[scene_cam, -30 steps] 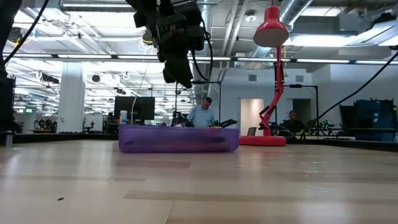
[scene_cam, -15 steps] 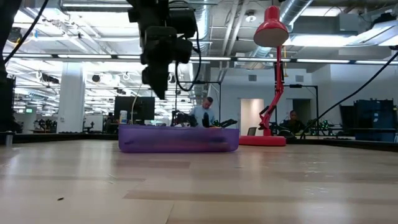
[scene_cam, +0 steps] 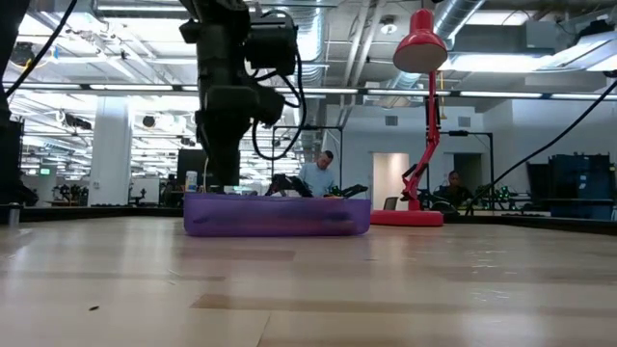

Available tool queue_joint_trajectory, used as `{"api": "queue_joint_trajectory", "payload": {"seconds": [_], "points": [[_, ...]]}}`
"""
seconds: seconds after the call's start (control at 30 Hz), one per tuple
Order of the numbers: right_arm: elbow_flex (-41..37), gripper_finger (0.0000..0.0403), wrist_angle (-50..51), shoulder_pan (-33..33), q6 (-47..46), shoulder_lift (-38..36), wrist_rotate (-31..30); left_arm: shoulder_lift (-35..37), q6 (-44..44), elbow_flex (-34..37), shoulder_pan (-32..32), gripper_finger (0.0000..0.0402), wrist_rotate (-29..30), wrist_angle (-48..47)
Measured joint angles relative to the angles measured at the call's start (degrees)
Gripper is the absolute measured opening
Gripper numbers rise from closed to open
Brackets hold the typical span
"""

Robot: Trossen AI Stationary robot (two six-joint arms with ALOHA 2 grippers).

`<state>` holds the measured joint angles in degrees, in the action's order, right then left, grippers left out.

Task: Pick & place school supplies into a supply box
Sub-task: Adjust the school supplies in the purple supply box

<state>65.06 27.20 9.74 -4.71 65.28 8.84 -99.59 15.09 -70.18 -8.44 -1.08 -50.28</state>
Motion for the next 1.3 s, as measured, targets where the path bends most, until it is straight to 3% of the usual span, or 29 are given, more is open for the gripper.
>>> {"api": "queue_joint_trajectory", "payload": {"seconds": [0.2, 0.63, 1.3], "points": [[0.0, 0.0134, 0.0, 0.0, 0.1, 0.0, 0.0, 0.0, 1.2, 2.9, 0.0, 0.0100, 0.5, 4.0], [0.0, 0.0134, 0.0, 0.0, 0.2, 0.0, 0.0, 0.0, 3.4, 6.0, -1.6, 0.0099, 7.3, 7.2], [0.0, 0.0134, 0.6, -0.1, 0.6, 0.0, 0.0, -2.0, 0.3, 6.0, -0.6, 0.0099, 3.1, 20.7]]}}
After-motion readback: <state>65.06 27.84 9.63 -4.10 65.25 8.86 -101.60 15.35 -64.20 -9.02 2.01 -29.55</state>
